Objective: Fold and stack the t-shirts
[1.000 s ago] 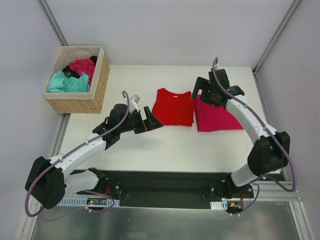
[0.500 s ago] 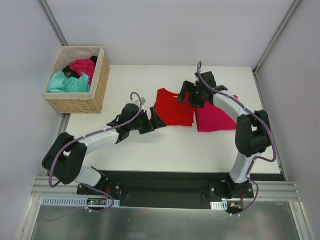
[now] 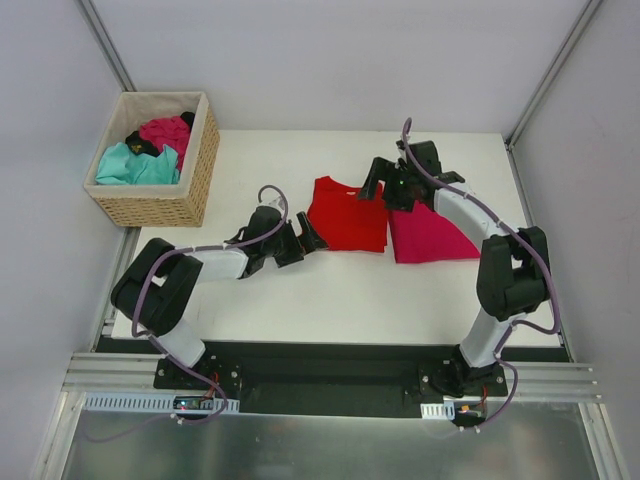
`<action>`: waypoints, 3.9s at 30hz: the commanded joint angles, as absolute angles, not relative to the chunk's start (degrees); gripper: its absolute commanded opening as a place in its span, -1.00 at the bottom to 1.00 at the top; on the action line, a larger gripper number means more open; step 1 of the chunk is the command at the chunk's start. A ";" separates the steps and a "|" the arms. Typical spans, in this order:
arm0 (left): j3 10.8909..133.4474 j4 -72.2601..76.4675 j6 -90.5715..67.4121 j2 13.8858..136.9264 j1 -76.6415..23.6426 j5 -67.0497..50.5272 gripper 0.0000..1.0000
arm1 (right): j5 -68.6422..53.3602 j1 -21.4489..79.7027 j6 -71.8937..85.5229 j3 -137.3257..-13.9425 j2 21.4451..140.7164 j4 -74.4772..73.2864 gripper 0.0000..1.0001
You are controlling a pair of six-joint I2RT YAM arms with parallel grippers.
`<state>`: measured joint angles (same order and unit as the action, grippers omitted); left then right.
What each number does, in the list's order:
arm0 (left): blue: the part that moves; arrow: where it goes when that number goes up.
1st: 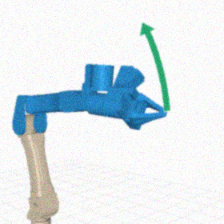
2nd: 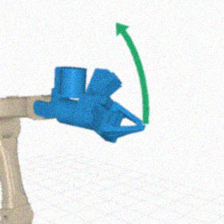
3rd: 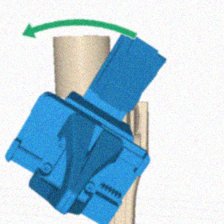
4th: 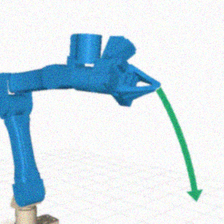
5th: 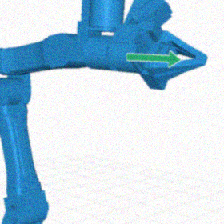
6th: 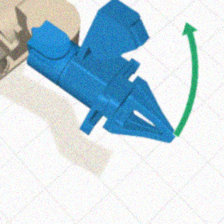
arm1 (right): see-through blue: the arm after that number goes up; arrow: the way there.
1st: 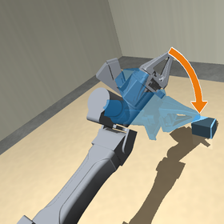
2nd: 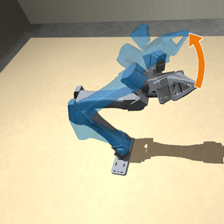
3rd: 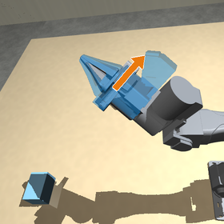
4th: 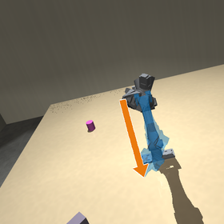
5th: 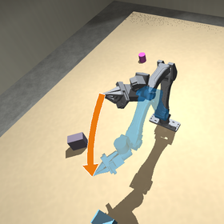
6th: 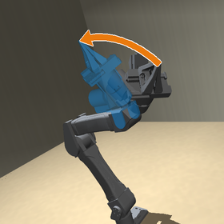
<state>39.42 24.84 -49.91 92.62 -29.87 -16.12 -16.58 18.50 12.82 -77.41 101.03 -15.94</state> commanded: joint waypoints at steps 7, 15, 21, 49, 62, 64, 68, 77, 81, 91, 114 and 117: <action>41.39 30.49 -50.45 100.28 -26.54 -13.88 0.98 | -23.01 18.54 15.37 -75.24 100.37 -8.80 0.93; 42.63 32.34 -51.68 103.27 -26.37 -15.12 0.98 | -28.64 20.04 18.98 -74.62 107.30 -1.15 0.93; 42.89 32.17 -51.59 103.27 -26.10 -16.08 0.98 | -30.67 20.57 21.44 -74.71 113.45 2.63 0.93; 43.06 10.72 -52.38 101.59 -25.84 -7.39 0.98 | -28.65 23.20 22.68 -70.40 117.25 6.77 0.94; 48.43 14.67 -54.76 108.72 -24.87 -7.56 0.32 | -29.09 23.20 22.06 -68.64 115.22 6.77 0.93; 48.86 14.68 -55.02 109.16 -24.79 -7.82 -0.99 | -29.27 23.20 22.32 -68.82 115.57 6.85 0.94; 48.60 14.68 -55.46 109.42 -24.79 -8.61 -1.00 | -29.27 23.38 22.50 -68.73 115.75 7.03 0.94; 44.74 14.68 -54.58 103.64 -24.79 -10.01 -1.00 | -28.92 23.99 22.06 -68.20 113.21 6.68 0.93; 41.49 13.98 -54.58 99.85 -24.79 -11.25 -1.00 | -26.81 24.78 20.31 -66.62 108.03 4.76 0.93; 30.06 11.52 -53.79 87.99 -24.79 -9.85 -1.00 | -21.71 25.22 16.35 -62.59 93.00 -4.83 0.93; 23.47 6.15 -52.82 74.97 -24.79 -8.26 -1.00 | -17.67 25.58 15.47 -60.11 103.97 -0.71 0.93; 23.47 5.89 -52.74 74.71 -24.70 -8.26 -1.00 | -19.15 25.66 16.61 -60.99 107.12 1.13 0.94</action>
<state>24.67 11.05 -54.50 75.59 -24.75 -9.89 -18.74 25.36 15.66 -59.35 102.76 -1.69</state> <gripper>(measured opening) 0.081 0.967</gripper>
